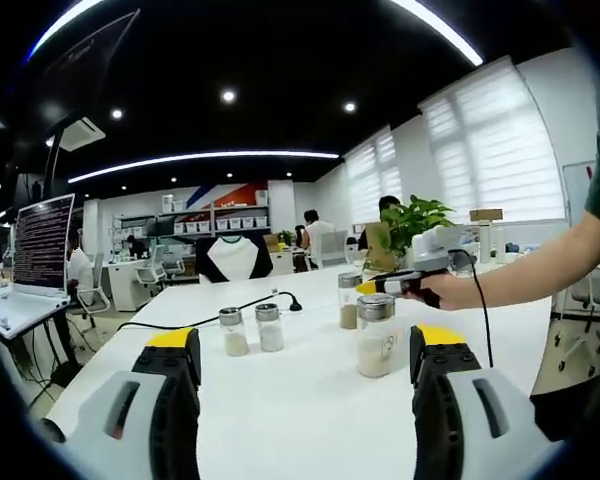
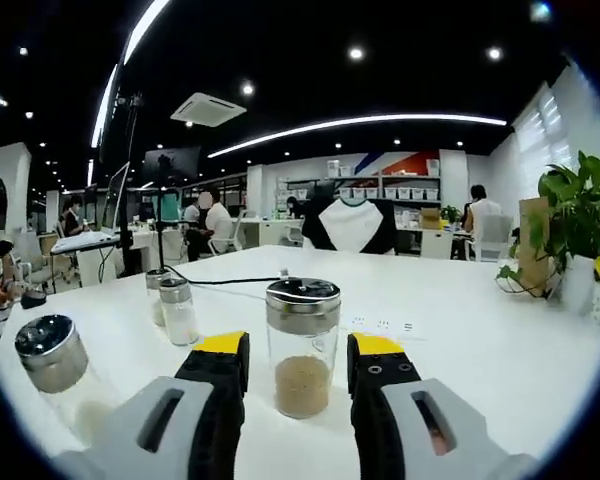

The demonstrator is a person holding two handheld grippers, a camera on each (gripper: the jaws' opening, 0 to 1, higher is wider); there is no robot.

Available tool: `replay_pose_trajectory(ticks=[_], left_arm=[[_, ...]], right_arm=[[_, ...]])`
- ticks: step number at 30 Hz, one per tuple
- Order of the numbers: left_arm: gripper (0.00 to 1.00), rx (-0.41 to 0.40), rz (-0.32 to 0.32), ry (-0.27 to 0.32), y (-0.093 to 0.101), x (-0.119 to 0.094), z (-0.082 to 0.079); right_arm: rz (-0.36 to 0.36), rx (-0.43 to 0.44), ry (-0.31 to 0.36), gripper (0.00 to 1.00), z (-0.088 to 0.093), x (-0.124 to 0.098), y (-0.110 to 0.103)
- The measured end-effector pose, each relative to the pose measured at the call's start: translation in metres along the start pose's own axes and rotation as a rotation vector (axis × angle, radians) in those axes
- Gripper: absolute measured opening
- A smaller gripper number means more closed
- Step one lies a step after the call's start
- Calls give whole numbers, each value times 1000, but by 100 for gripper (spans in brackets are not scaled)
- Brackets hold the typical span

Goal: Rotate the seasoning bottle until the label or dispensing opening points toward the visible target arrow and the bottle remains upright within the marked orientation range

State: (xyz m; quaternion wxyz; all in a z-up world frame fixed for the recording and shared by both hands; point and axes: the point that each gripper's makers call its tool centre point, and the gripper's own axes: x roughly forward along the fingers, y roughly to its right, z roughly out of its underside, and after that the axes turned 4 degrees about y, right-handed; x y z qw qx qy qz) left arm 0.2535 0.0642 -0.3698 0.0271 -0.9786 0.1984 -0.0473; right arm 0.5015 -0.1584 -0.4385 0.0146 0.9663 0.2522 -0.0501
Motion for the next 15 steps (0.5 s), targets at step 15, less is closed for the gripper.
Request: replay_pose_trajectory(ticks=[15], left_arm=[[91,-6,-1,-10,0,0,5]], right_arm=[[75,63,-11,41,7,30,4]])
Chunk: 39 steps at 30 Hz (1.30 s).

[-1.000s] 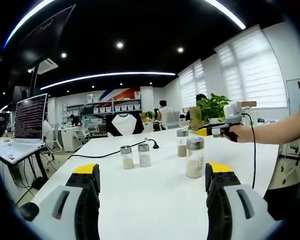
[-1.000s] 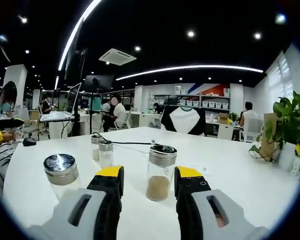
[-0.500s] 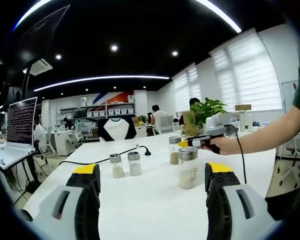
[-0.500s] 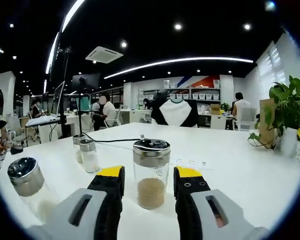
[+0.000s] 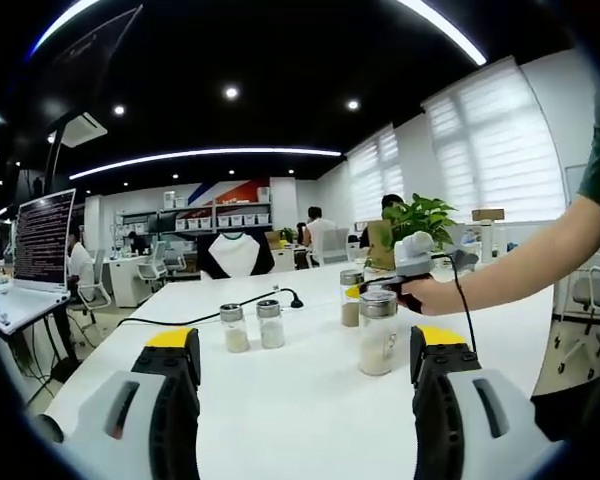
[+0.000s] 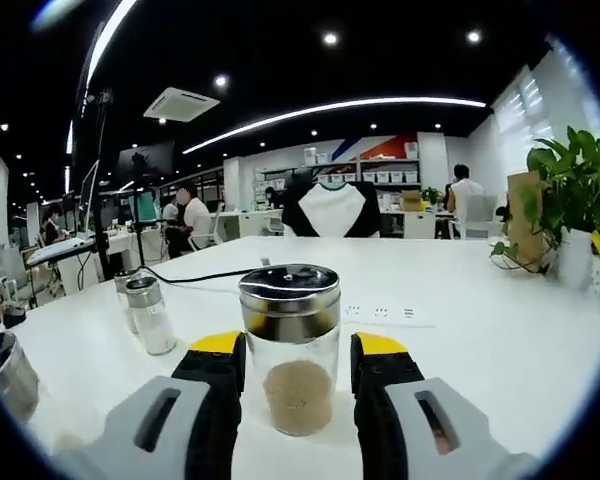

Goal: Rotate the seasoning bottle until the label or dispensing opening points toward the visible target arrow and the bottle remains upright within the marked orientation range

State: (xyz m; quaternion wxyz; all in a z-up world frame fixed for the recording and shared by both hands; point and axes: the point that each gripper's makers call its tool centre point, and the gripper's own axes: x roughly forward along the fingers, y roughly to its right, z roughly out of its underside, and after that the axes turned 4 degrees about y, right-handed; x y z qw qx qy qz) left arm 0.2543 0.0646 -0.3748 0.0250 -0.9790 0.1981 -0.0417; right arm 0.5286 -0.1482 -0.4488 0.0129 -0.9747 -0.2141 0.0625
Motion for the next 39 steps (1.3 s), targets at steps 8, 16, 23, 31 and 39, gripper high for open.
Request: replay_pose_trajectory(ticks=[8,16,23,31,39], left_arm=[[91,0,6,-1,2,2,1],[91,0,5,-2,2,2,1],[91,-2,2,-2,1,1,1],[91,-1,2,-2,2,1,1],[91,-2,4,-1,3,1,1]], right_arm=[[2,3,-14,39,5,10,-2],[9,-28,-40,37,6,8,-2],[18,-27,-48,37,7,6,0],[11,-30,-55,37,9,1,2],[18,-27,-43,37,12,-18,0]])
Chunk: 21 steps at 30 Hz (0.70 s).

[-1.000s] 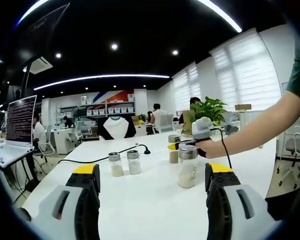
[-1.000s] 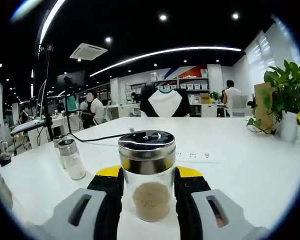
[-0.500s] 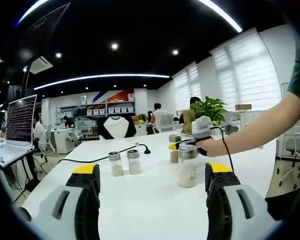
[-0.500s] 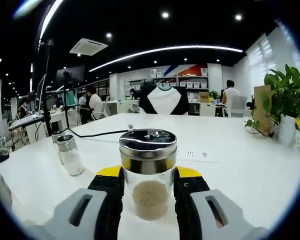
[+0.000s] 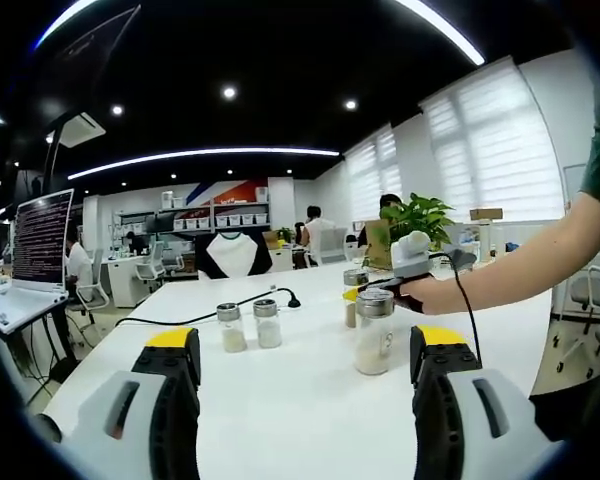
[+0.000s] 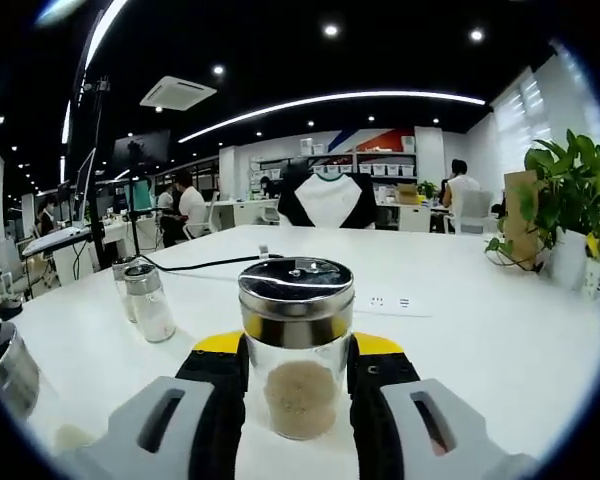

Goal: Rotate the seasoning bottle until the label or dispensing opening points toward the visible target arrow and the bottle remains upright within the marked orientation range

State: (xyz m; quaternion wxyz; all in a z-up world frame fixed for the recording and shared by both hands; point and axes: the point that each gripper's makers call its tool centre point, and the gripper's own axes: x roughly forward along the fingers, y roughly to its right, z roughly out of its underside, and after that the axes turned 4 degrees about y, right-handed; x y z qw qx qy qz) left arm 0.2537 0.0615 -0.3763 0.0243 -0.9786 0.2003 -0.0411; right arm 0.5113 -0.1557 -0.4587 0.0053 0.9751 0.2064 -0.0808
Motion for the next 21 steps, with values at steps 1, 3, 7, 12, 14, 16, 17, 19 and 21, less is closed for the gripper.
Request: replay_pose_trajectory(ticks=[1,3,7,12,14,16,17,19,21], left_arm=[[91,-3,1,-1,0,0,0],[91,-1,5,-1,2,0,1],[91,-3,9,2,4,0,0],[91,-3,11,1,6,-1,1],[91,-3,11,3,5,-1,0],[91,-3,9,8,4,-2,-2],[91,-3,8,9,4,-2,-2],[91,-4,6,9,3,-2,-2],[91,-5,5,8,4,-2,-2]], right_arm=[[1,-2,6,37,0,-4,-1],[-5,-6,6,37,1,-9,-3],[-5,-12,6,37,3,-21,-6],[1,-13,4,37,6,-37,-9],[5,-12,6,37,8,-43,-11],[5,-15,8,37,9,-51,-12],[4,-15,7,37,10,-54,-12],[0,-16,6,37,10,-61,-13],[3,-15,0,37,10,-65,-13]])
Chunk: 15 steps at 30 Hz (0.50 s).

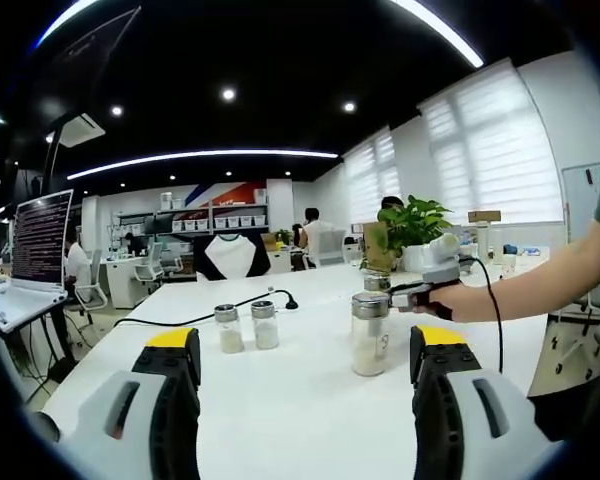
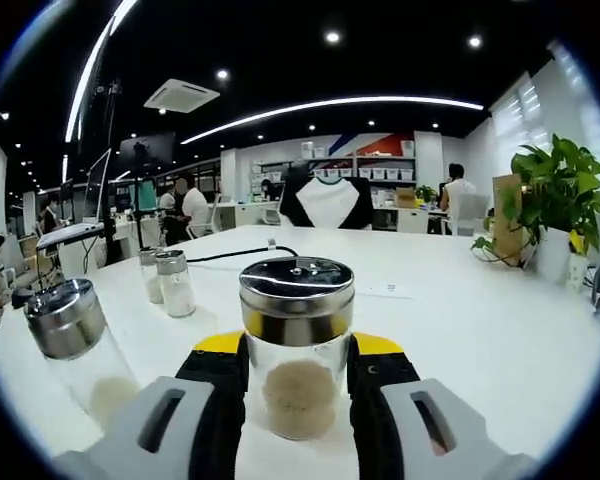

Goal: Rotate the seasoning bottle until the label or dispensing opening points toward the visible target arrow and the bottle remains upright within the marked orientation range

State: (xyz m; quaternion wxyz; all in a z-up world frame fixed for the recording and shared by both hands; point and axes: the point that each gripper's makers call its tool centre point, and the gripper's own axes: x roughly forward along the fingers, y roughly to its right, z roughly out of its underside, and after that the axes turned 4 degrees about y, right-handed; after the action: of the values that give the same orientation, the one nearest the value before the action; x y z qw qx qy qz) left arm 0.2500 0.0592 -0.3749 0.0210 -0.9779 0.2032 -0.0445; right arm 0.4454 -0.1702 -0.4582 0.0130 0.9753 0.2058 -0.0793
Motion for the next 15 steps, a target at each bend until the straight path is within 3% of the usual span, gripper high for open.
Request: replay_pose_trajectory(ticks=[15], left_arm=[[91,-4,7,1,3,1,1]], right_arm=[[-18,18,-14,37,8,-46,-6]])
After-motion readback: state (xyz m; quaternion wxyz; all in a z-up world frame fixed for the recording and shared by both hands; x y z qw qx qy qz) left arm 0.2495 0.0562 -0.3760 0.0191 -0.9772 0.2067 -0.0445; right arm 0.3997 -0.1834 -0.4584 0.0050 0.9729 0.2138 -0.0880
